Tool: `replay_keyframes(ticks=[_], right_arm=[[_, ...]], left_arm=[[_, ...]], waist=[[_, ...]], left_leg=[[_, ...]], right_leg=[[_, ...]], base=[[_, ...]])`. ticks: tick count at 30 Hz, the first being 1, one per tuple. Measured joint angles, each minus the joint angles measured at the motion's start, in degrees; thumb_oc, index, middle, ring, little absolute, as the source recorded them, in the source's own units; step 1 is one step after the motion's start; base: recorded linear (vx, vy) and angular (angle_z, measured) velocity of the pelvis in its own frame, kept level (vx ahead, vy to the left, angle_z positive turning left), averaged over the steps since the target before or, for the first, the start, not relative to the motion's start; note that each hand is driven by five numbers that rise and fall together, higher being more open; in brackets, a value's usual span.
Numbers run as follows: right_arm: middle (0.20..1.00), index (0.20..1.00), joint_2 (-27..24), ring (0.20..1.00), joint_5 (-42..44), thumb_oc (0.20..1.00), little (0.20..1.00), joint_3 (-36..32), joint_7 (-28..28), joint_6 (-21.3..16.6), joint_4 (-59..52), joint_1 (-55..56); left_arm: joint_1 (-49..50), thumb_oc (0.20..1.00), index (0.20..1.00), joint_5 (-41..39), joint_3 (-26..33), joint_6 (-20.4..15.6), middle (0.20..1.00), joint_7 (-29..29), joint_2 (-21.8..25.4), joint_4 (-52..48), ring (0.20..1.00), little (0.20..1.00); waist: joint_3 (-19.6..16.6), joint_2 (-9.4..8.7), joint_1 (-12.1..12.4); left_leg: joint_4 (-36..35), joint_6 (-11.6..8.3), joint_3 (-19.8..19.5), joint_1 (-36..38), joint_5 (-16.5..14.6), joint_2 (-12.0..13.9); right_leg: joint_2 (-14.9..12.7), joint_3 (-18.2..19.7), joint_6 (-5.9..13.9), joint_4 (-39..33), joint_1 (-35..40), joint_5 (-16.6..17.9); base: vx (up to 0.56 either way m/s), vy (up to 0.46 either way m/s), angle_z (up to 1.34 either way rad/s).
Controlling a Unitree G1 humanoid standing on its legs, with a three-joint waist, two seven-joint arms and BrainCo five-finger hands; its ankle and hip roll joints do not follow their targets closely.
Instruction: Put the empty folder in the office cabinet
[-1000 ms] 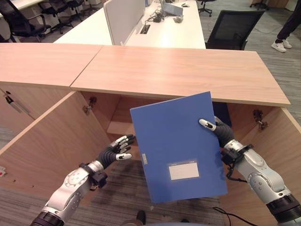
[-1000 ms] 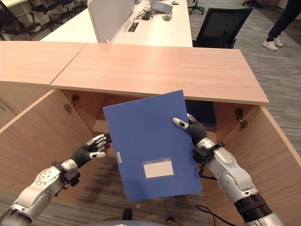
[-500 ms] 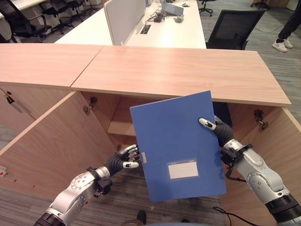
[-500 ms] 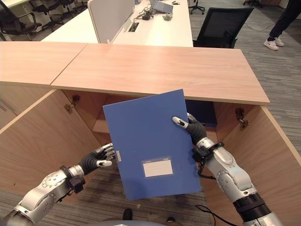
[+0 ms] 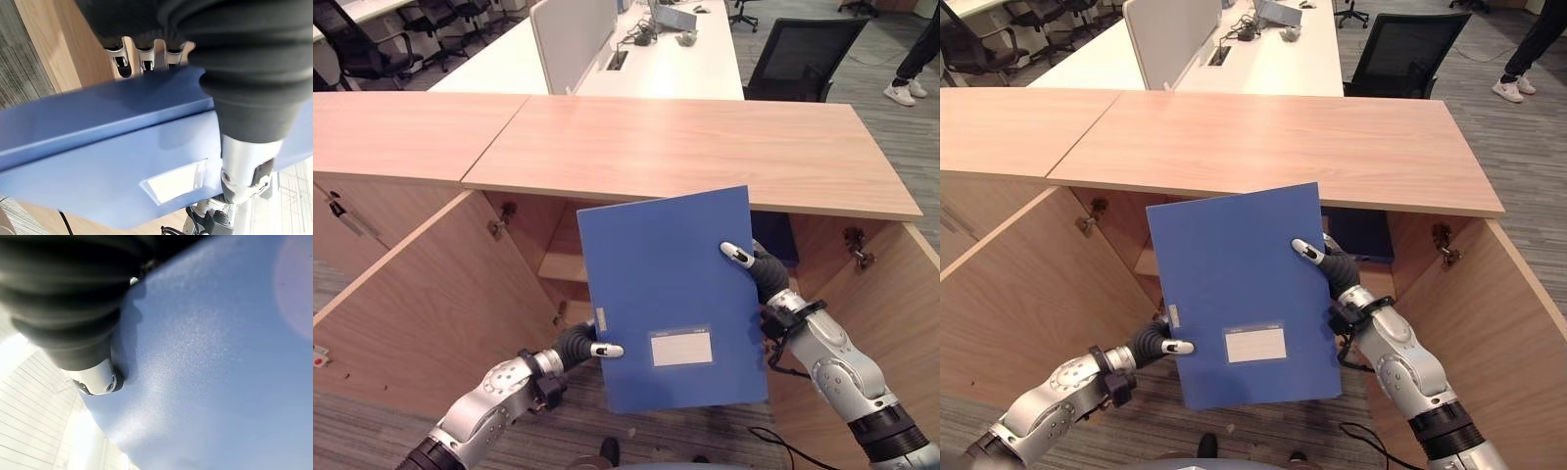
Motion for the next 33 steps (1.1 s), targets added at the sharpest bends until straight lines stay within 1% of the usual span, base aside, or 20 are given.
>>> replay_keyframes(ticks=[1, 4, 6, 8, 12, 21, 26, 29, 33], right_arm=[[0.2, 0.2, 0.8, 0.2, 0.0, 0.2, 0.2, 0.0, -0.3, 0.0, 0.0, 0.0], [0.2, 0.2, 1.0, 0.2, 0.0, 0.2, 0.2, -0.3, -0.7, -0.1, 0.0, 0.0], [0.2, 0.2, 1.9, 0.2, -0.6, 0.2, 0.2, -0.7, -1.5, -0.1, 0.0, 0.0], [0.2, 0.2, 2.0, 0.2, -0.6, 0.2, 0.2, -1.0, -1.7, -0.1, 0.0, 0.0], [0.2, 0.2, 2.9, 0.2, -1.2, 0.2, 0.2, -1.3, -2.0, -0.2, 0.0, 0.0], [0.2, 0.2, 3.5, 0.2, -2.8, 0.2, 0.2, -1.6, -1.3, 0.2, 1.5, 0.1], [0.2, 0.2, 3.5, 0.2, -4.6, 0.2, 0.2, -1.8, 0.4, 1.1, 1.5, 0.2], [0.2, 0.2, 3.0, 0.2, -6.3, 0.2, 0.2, -1.7, 1.7, 2.6, 1.5, 0.3], [0.2, 0.2, 2.4, 0.2, -8.7, 0.2, 0.2, -1.6, 3.5, 3.0, 1.5, 0.7]], left_arm=[[-0.8, 1.0, 1.0, 0.0, -0.3, 0.3, 1.0, 0.6, -1.1, 0.2, 1.0, 1.0], [-1.1, 1.0, 1.0, 0.0, -0.3, 0.4, 1.0, 1.6, -1.7, 0.3, 1.0, 1.0], [-1.2, 1.0, 1.0, 0.0, 0.5, 0.4, 1.0, 2.7, -3.5, 1.1, 1.0, 1.0], [-1.4, 1.0, 1.0, 0.0, 0.8, 0.3, 1.0, 3.0, -4.0, 1.2, 1.0, 1.0], [-2.1, 1.0, 1.0, 0.0, 1.1, 0.4, 1.0, 4.3, -4.0, 1.2, 1.0, 1.0], [-3.2, 1.0, 1.0, 0.1, 1.9, 0.4, 1.0, 4.7, -3.8, 1.2, 1.0, 1.0], [-3.3, 1.0, 1.0, 0.3, 2.4, 0.4, 1.0, 3.9, -3.1, 1.1, 1.0, 1.0], [-3.2, 1.0, 1.0, 0.3, 4.3, 0.4, 1.0, 3.2, -3.1, 1.1, 1.0, 1.0], [-3.2, 1.0, 1.0, 0.4, 5.9, 0.4, 1.0, 2.5, -3.0, 1.1, 1.0, 1.0]], waist=[[0.0, 0.08, 0.0], [-0.1, 0.26, 0.0], [-0.2, 0.41, 0.0], [-0.3, 0.46, 0.0], [-0.3, 0.54, 0.0], [-0.4, 0.47, 0.0], [-0.4, 0.43, 0.0], [-0.4, 0.41, 0.0], [-0.4, 0.36, 0.0]], left_leg=[[0.0, 0.0, 0.0, -0.1, 0.0, 0.0], [0.4, 0.0, 0.0, -0.1, 0.0, 0.0], [0.4, -0.01, 0.0, 0.0, 0.0, 0.0], [0.4, -0.02, 0.0, 0.0, 0.0, 0.0], [0.4, -0.04, 0.0, 0.3, 0.1, 0.0], [0.4, -0.06, -0.1, 0.4, 0.1, 0.0], [0.4, -0.07, -0.3, 0.4, 0.2, 0.0], [0.4, -0.07, -0.3, 0.4, 0.2, 0.0], [0.4, -0.08, -0.4, 0.4, 0.3, 0.0]], right_leg=[[0.0, 0.0, 0.0, 0.0, 0.0, 0.0], [0.0, 0.0, -0.02, 0.0, -0.1, 0.0], [0.0, 0.0, -0.02, 0.0, -0.1, 0.0], [0.0, 0.0, -0.02, 0.0, -0.1, 0.0], [0.0, 0.0, -0.03, 0.0, -0.1, 0.0], [0.1, -0.1, -0.03, 0.0, 0.2, 0.0], [0.1, -0.3, -0.03, 0.0, 0.2, 0.0], [0.1, -0.4, -0.02, 0.0, 0.3, 0.0], [0.1, -0.6, -0.02, 0.0, 0.3, 0.0]], base=[[0.0, 0.0, 0.0], [0.0, 0.0, 0.0], [0.0, 0.0, 0.0], [0.0, 0.0, 0.0], [0.0, 0.0, 0.0], [0.0, 0.0, 0.0], [0.0, 0.0, 0.0], [0.0, 0.0, 0.0], [0.0, 0.0, 0.0]])
